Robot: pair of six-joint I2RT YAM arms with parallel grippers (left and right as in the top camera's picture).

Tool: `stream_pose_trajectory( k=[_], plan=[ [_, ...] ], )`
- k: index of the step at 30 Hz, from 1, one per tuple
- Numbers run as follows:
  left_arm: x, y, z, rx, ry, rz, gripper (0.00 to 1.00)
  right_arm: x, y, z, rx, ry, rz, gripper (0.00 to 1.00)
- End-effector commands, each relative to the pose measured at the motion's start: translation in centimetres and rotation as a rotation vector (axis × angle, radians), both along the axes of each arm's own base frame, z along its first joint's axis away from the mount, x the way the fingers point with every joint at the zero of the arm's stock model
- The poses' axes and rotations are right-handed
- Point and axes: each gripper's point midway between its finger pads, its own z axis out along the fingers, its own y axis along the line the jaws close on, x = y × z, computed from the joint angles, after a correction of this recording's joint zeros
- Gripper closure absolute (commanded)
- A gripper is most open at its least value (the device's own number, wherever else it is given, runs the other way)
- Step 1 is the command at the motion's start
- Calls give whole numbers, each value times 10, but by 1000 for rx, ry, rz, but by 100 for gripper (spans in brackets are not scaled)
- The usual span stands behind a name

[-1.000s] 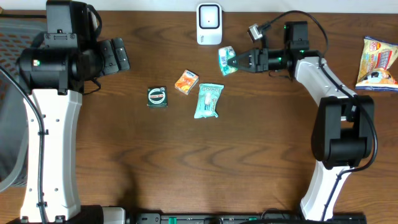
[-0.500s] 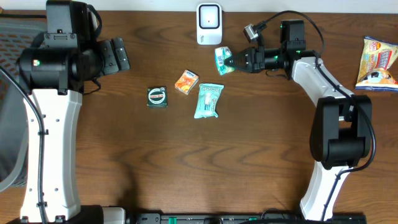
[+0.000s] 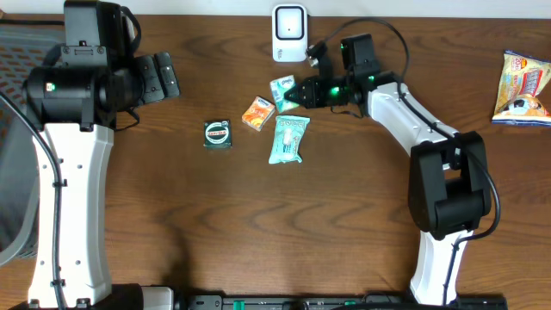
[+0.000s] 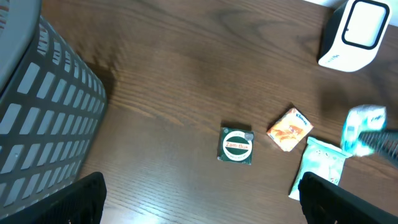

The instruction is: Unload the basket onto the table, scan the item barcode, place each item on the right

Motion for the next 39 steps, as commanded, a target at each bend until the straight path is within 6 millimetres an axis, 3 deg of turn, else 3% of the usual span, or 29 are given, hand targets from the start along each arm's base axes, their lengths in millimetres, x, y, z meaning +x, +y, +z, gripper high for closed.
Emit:
stream_pose_trajectory(
  k=[1,5,7,9,19,23,26,32,39],
  plan=[
    [0,1,-2,6,9,0,2,59,-43,18,-397,-349,-127,98],
    [0,1,-2,6,8,0,2,88,-63,38,-773,-637,-119,99],
    [0,1,-2,6,9,0,2,98,-60,49,-907,-768,-76,99],
    [0,1,-2,6,9,0,2,105,-45,55,-955,-895,11,99],
    [0,1,-2,6,8,0,2,146,-27,85,-927,-1206,-93,99],
    [0,1,-2,6,8,0,2,146,1,73,-891,-1349,61,99],
    [0,1,-2,6,9,0,2,150,8,62,-894,-1372,66,99],
    [0,1,-2,6,9,0,2,160,4,51,-846,-1308,-8,99],
    [0,1,-2,6,9,0,2,178,-25,88,-805,-1235,-231,99]
  ],
)
